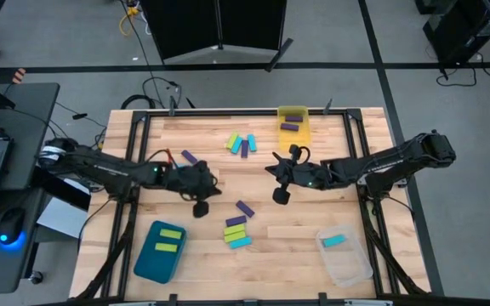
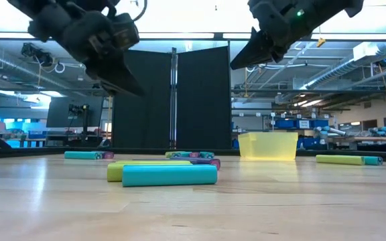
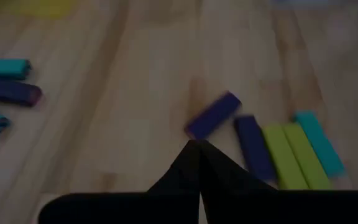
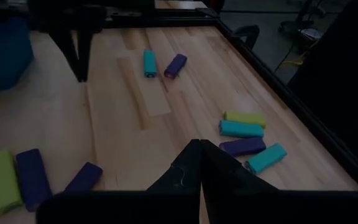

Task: Sort blocks
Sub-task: Put the light blue block into the transparent bin

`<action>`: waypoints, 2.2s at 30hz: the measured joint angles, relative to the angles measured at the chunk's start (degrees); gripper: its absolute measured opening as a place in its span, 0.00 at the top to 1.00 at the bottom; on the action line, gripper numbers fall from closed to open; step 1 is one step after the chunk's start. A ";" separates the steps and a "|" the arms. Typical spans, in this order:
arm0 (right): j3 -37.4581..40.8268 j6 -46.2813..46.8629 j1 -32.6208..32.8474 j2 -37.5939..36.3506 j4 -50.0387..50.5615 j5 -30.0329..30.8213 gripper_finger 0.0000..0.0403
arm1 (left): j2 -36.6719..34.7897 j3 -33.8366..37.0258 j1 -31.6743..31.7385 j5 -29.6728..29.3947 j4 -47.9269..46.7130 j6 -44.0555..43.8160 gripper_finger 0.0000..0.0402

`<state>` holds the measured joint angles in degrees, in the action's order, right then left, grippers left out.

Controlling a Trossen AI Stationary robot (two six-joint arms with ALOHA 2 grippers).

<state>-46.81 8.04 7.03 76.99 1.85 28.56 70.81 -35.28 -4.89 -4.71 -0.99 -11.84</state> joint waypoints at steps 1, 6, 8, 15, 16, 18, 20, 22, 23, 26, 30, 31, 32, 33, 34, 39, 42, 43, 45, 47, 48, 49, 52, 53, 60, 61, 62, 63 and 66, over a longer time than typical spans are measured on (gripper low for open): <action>0.00 0.34 -0.32 0.26 -0.23 -0.36 0.96 | 0.00 0.57 0.89 0.00 1.21 -0.34 0.99; 0.02 1.29 -1.91 2.21 -1.18 -2.86 0.95 | 0.00 1.89 4.28 -4.92 2.82 -1.85 0.98; 0.02 1.26 -2.24 3.64 -2.34 -3.18 0.96 | 0.02 1.92 5.19 -7.30 2.53 -2.08 0.98; 0.02 1.95 -3.04 8.11 -4.87 -3.31 0.96 | 0.41 1.90 6.23 -11.28 2.96 -3.39 0.98; 0.02 2.55 -3.06 8.76 -5.57 -3.35 0.95 | 0.76 1.90 6.23 -12.07 3.10 -4.07 0.98; 0.02 2.90 -3.06 10.36 -6.88 -3.37 0.95 | 1.19 1.92 6.23 -13.35 2.88 -5.01 0.98; 0.02 2.85 -3.09 11.75 -7.70 -3.83 0.95 | 2.31 1.87 6.23 -14.16 4.54 -5.09 0.98; 0.06 2.87 -3.40 12.82 -8.98 -5.09 0.96 | 3.18 1.94 6.25 -14.19 4.82 -5.11 0.98; 0.02 2.95 -3.56 13.01 -9.36 -5.93 0.96 | 3.85 1.94 6.36 -14.24 6.30 -5.06 0.98; 0.03 2.97 -3.73 12.96 -9.03 -6.21 0.96 | 5.24 1.92 6.45 -14.29 7.56 -5.04 0.98; 0.03 2.14 -4.22 10.49 -6.01 -6.22 0.93 | 6.45 1.92 6.72 -15.46 8.96 -6.23 0.98; 0.00 2.05 -4.55 9.45 -4.27 -6.24 0.93 | 6.47 1.92 6.76 -15.77 9.07 -6.57 0.98; 0.00 2.13 -4.98 8.44 -2.56 -6.24 0.92 | 6.47 1.92 6.79 -16.14 9.23 -6.69 0.98; 0.00 2.53 -5.50 7.56 -1.31 -6.23 0.91 | 6.50 1.92 6.82 -16.51 9.48 -6.62 0.98; 0.00 3.00 -5.95 6.71 -0.10 -6.22 0.91 | 6.51 1.92 6.82 -16.64 9.66 -6.51 0.98; 0.00 5.24 -8.08 4.96 0.76 -8.56 0.90 | 6.51 1.90 7.66 -16.14 12.62 -5.04 0.98; 0.00 5.98 -9.45 6.25 -0.63 -12.16 0.90 | 6.51 1.90 8.96 -14.16 14.30 -4.48 0.98; 0.00 6.43 -9.79 7.04 -1.33 -12.68 0.90 | 6.51 1.90 9.47 -13.06 14.60 -4.09 0.98; 0.00 7.24 -10.61 8.79 -2.37 -13.36 0.90 | 6.51 1.90 10.44 -11.20 14.82 -3.93 0.98; 0.00 7.62 -11.38 10.82 -3.95 -13.69 0.89 | 6.51 1.90 11.44 -9.78 14.99 -3.84 0.98; 0.00 7.85 -11.73 11.81 -4.66 -13.69 0.89 | 6.51 1.90 11.88 -9.07 15.02 -3.87 0.98; 0.00 8.08 -12.09 12.77 -5.23 -13.69 0.89 | 6.51 1.90 12.30 -8.64 15.21 -4.12 0.98; 0.02 8.90 -13.12 15.37 -7.71 -13.71 0.86 | 6.51 1.90 13.45 -7.32 15.38 -5.13 0.98; 0.02 8.91 -13.39 15.96 -8.05 -13.71 0.85 | 6.51 1.90 13.70 -7.31 15.32 -5.21 0.98; 0.02 8.98 -14.69 16.29 -8.91 -13.43 0.77 | 6.51 6.71 14.97 -7.15 21.95 -7.63 0.98; 0.02 8.97 -14.69 16.10 -9.22 -13.18 0.76 | 6.51 7.92 15.06 -7.16 23.89 -8.43 0.98; 0.02 8.94 -14.69 15.85 -9.57 -13.01 0.75 | 6.51 9.17 15.11 -7.17 25.85 -9.52 0.98; 0.02 8.94 -14.69 15.68 -9.60 -12.95 0.74 | 6.51 10.38 15.11 -7.19 27.75 -10.16 0.98; 0.02 8.98 -14.69 15.67 -10.03 -12.80 0.71 | 6.51 13.17 15.08 -7.17 31.80 -11.33 0.98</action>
<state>-46.78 17.02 -7.66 92.66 -8.19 15.76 77.32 -22.11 10.20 -11.88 30.81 -23.18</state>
